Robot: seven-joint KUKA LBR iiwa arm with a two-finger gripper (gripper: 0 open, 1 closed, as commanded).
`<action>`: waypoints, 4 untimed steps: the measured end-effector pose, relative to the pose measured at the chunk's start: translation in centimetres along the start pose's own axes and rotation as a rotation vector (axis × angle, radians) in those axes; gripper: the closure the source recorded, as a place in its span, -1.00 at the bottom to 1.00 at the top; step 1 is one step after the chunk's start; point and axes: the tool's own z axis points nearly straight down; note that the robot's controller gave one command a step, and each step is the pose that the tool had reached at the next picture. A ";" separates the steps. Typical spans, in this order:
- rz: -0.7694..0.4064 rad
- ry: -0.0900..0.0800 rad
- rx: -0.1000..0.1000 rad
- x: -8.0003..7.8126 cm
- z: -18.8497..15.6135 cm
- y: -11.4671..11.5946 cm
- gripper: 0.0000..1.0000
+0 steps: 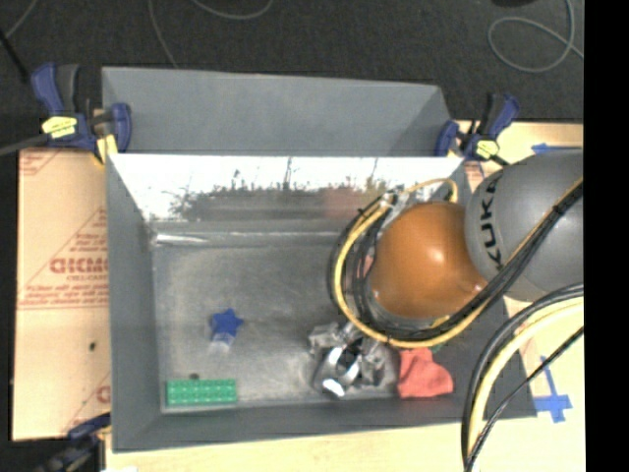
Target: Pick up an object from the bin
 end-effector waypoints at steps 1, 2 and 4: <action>0.002 0.000 0.000 0.0 0.0 0.0 1.00; 0.002 0.002 -0.001 0.0 -0.2 0.0 1.00; 0.003 0.007 -0.004 0.1 -1.8 0.1 1.00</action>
Offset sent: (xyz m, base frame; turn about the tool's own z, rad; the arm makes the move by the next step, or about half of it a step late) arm 0.0001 0.0001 0.0283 0.0000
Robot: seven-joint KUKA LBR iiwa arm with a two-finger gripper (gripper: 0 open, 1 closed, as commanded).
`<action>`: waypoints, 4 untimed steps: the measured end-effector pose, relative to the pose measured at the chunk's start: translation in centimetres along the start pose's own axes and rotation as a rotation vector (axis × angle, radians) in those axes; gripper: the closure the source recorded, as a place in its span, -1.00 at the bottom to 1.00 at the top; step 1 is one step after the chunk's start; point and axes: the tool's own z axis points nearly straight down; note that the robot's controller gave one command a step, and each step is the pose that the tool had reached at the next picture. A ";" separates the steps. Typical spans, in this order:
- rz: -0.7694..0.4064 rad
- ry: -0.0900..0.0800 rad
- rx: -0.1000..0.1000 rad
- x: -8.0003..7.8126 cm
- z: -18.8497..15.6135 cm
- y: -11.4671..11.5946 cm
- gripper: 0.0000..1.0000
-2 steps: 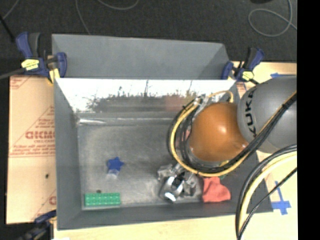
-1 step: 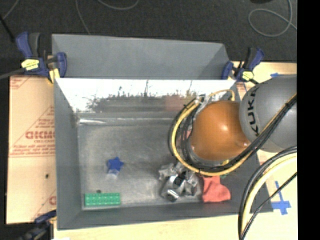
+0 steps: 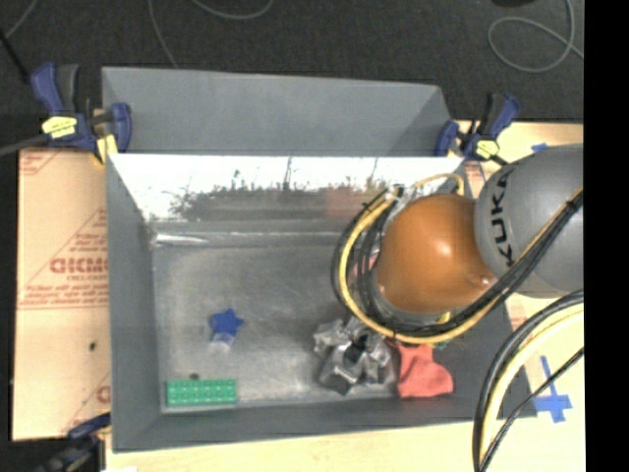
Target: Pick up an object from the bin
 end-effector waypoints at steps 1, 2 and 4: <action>0.000 0.001 -0.001 0.0 -0.9 0.1 1.00; 0.000 0.000 -0.001 0.0 -1.9 0.1 1.00; 0.002 0.007 -0.006 0.2 -4.9 0.3 1.00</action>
Offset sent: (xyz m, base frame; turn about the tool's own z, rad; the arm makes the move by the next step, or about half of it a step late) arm 0.0001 -0.0001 0.0185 0.0000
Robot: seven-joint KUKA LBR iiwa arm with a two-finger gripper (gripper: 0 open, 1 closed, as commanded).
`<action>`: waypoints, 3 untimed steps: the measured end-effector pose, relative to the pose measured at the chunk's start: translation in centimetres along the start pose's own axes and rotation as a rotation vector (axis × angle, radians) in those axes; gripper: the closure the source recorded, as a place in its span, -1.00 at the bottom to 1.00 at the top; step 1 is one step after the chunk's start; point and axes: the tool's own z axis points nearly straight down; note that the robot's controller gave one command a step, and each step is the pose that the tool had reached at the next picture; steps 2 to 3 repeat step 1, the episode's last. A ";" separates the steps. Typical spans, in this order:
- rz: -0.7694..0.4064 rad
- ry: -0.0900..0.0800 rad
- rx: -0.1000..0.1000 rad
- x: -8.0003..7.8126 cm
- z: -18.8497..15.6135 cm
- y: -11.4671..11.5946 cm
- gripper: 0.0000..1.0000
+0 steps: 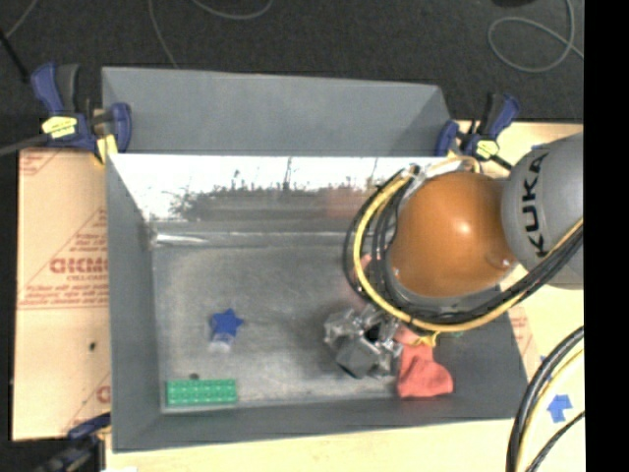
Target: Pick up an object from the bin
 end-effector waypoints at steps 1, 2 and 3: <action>0.002 -0.006 0.008 -0.1 -1.9 -0.2 1.00; 0.002 -0.006 0.008 -0.1 -1.9 -0.2 1.00; 0.002 -0.006 0.008 -0.1 -1.9 -0.2 1.00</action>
Offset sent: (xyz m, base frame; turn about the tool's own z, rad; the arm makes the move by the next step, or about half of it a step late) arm 0.0001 0.0001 0.0507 0.0000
